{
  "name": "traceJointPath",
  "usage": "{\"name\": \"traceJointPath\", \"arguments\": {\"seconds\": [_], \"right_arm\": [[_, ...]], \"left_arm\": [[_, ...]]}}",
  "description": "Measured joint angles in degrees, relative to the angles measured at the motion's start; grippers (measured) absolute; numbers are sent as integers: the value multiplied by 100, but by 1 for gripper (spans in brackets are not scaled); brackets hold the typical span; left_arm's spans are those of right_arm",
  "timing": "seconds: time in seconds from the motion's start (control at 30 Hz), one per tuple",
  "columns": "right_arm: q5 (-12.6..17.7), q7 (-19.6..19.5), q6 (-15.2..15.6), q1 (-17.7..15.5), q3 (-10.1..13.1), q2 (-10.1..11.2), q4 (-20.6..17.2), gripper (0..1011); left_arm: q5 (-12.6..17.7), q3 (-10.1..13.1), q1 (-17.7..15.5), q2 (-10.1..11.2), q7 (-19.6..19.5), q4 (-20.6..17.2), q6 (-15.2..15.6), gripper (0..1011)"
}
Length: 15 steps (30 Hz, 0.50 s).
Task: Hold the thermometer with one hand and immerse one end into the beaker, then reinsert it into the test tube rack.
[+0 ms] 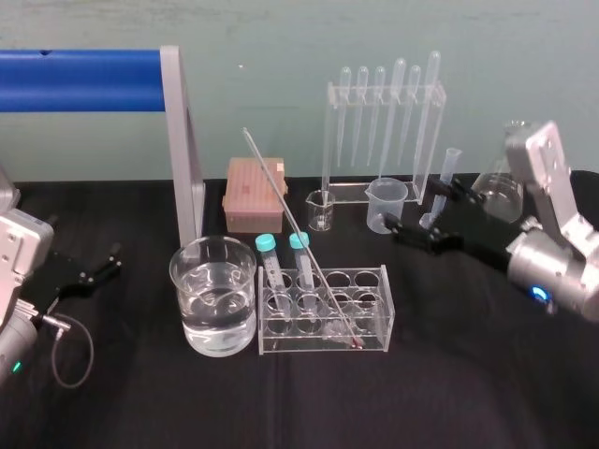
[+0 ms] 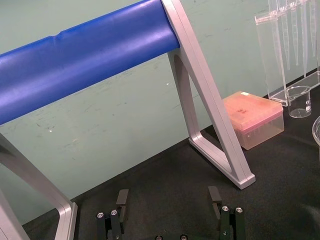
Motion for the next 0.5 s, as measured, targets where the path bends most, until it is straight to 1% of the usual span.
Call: {"name": "traceJointPath", "arguments": {"seconds": [0.13,0.17,0.2,0.23,0.3,0.33,0.4,0.43,0.5], "right_arm": [[222,535,271,254,-58,-74,-159,1004],[298,748,379,358,-98,-122,-221,1004],[298,748,379,358,-98,-122,-221,1004],[361,937,484,468,-160,-175,-265,1004],[420,1118,575,587,-241,-222,-291,1004],[468,1273,653,711,-327,-270,-292,1004],[490,1373,707,827,-413,-326,-265,1004],[491,1448,761,962,-523,-398,-198,1004],[486,1476,823,1098,-624,-486,-97,1004]], "left_arm": [[0,0,0,0,0,0,0,1008],[0,0,0,0,0,0,0,1008],[0,0,0,0,0,0,0,1008],[0,0,0,0,0,0,0,1008],[0,0,0,0,0,0,0,1008],[0,0,0,0,0,0,0,1008],[0,0,0,0,0,0,0,1008],[0,0,0,0,0,0,0,1008],[0,0,0,0,0,0,0,1008]]}}
